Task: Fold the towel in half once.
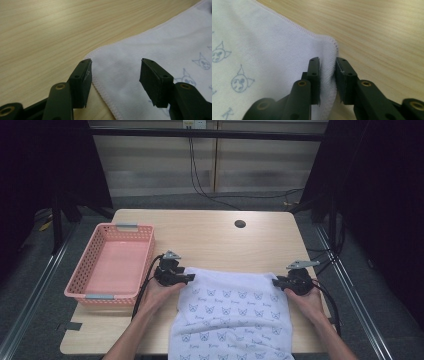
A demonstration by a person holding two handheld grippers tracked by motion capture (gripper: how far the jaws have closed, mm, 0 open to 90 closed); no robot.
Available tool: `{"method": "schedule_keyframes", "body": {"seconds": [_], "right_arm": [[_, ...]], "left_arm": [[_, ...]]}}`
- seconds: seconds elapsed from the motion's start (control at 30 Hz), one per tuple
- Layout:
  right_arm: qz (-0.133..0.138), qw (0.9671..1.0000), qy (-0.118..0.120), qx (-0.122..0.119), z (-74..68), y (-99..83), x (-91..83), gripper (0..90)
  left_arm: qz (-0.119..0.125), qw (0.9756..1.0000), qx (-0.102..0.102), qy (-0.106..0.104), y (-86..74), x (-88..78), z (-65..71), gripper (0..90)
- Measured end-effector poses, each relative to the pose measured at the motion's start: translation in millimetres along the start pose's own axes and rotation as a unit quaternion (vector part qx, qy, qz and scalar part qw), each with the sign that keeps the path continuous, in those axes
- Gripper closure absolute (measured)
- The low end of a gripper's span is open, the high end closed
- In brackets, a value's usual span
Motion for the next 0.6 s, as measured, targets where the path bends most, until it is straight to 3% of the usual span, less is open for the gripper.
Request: {"method": "schedule_keyframes", "body": {"seconds": [0.1,0.4,0.5,0.53,0.57,0.6], "right_arm": [[0.002,0.9999,0.01,0.001,-1.2,0.3,0.1,81.8],[0.005,0.9998,0.018,0.006,0.1,0.1,0.4,83.4],[0.009,0.9997,0.022,0.009,0.5,0.4,1.0,83.4],[0.009,0.9997,0.022,0.009,0.5,0.4,1.0,83.4],[0.009,0.9996,0.023,0.011,0.5,0.6,0.8,83.4],[0.01,0.9996,0.024,0.011,0.8,1.1,0.4,83.4]], "left_arm": [[-0.001,1.0,0.002,0.002,-0.6,2.7,-3.6,41.8],[-0.01,0.9997,0.022,0.0,2.0,14.1,-0.4,42.1],[-0.016,0.9987,0.046,-0.014,0.8,16.5,4.8,56.2],[-0.016,0.9987,0.046,-0.014,0.8,16.5,4.8,65.4],[-0.015,0.9986,0.047,-0.017,0.1,16.5,5.2,65.4],[-0.012,0.9986,0.046,-0.022,-0.7,16.8,5.0,74.7]]}}
Point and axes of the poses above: each handheld gripper's, and its own axes: x roughly forward along the jaws, y roughly out of its top, z roughly to its right, the point moved 4 cm from there along x, roughly forward along the jaws, and after that the axes turned 12 degrees about -x, right-handed, at the moved point
